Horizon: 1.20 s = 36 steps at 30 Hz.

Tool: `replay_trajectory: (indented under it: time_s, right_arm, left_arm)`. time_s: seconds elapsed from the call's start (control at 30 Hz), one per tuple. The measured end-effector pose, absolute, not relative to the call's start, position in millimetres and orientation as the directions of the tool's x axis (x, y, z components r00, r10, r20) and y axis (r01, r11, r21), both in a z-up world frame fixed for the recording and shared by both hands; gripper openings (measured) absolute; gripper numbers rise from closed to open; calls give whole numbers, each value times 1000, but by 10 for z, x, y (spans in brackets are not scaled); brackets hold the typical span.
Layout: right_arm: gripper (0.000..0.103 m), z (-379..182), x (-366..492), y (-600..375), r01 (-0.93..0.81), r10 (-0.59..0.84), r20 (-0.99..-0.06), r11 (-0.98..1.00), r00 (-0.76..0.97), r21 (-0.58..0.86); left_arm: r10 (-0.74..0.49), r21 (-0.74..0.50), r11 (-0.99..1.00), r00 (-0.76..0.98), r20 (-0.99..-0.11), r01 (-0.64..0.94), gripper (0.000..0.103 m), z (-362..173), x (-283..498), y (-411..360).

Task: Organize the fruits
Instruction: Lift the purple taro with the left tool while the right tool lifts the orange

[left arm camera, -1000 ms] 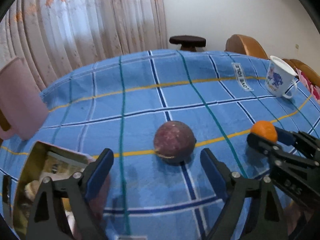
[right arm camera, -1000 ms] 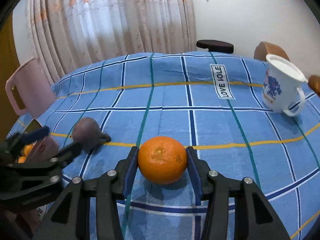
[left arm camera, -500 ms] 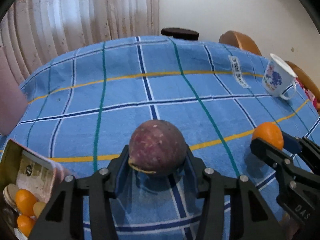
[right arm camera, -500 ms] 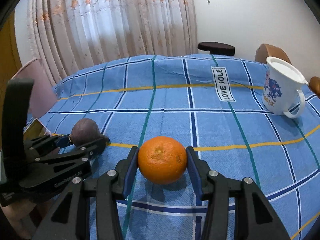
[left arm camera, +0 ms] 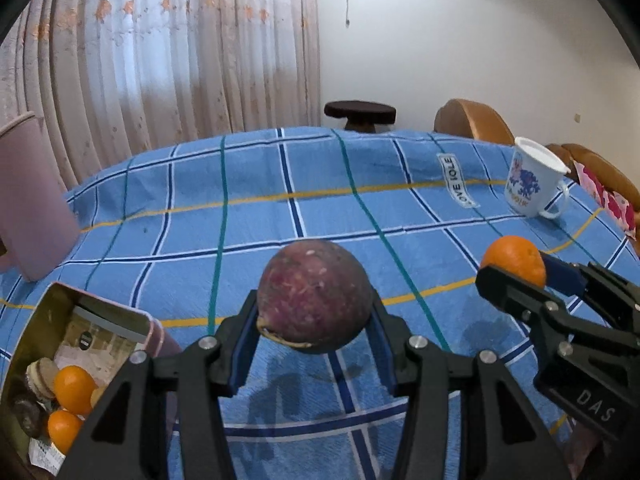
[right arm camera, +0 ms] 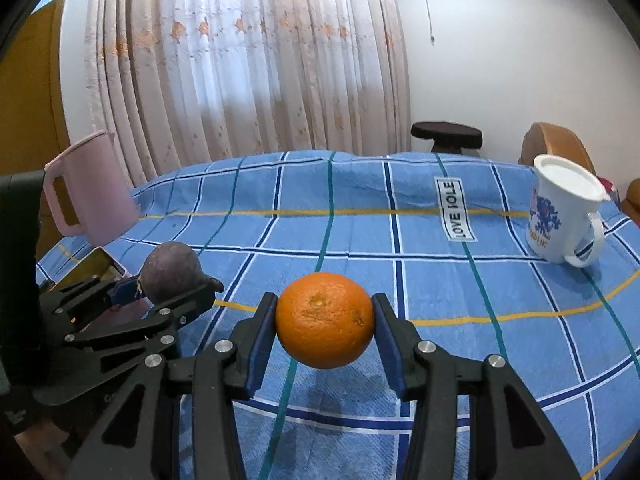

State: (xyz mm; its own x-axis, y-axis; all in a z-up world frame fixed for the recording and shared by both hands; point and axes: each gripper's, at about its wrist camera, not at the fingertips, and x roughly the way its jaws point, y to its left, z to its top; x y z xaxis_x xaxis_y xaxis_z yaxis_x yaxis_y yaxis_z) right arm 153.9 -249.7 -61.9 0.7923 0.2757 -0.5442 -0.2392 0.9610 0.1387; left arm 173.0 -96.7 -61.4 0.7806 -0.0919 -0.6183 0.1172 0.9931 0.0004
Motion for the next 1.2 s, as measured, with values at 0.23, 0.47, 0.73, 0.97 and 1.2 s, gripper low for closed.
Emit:
replay_trajectory:
  time_s: [0.23, 0.47, 0.73, 0.97, 1.2]
  right_arm:
    - [49, -589, 1495, -2494, -242, 273, -520, 962, 809, 129]
    - [49, -551, 1409, -2503, -253, 280, -469, 960, 837, 121]
    - [49, -509, 1308, -2494, -262, 278, -427, 960, 860, 97]
    - [49, -494, 1250, -2492, -262, 273, -405, 961, 873, 85]
    - [49, -456, 1147, -2484, -270, 276, -363, 960, 890, 69]
  left_arm:
    - [-90, -14, 995, 805, -586, 101, 51, -577, 1659, -909]
    - [-76, -1, 996, 833, -548, 89, 51, -540, 1569, -903]
    - [-60, 11, 997, 857, -512, 76, 51, -502, 1485, -900]
    - [-40, 38, 997, 882, -469, 65, 51, -469, 1368, -924]
    - [-20, 39, 998, 902, -432, 41, 51, -429, 1247, -887]
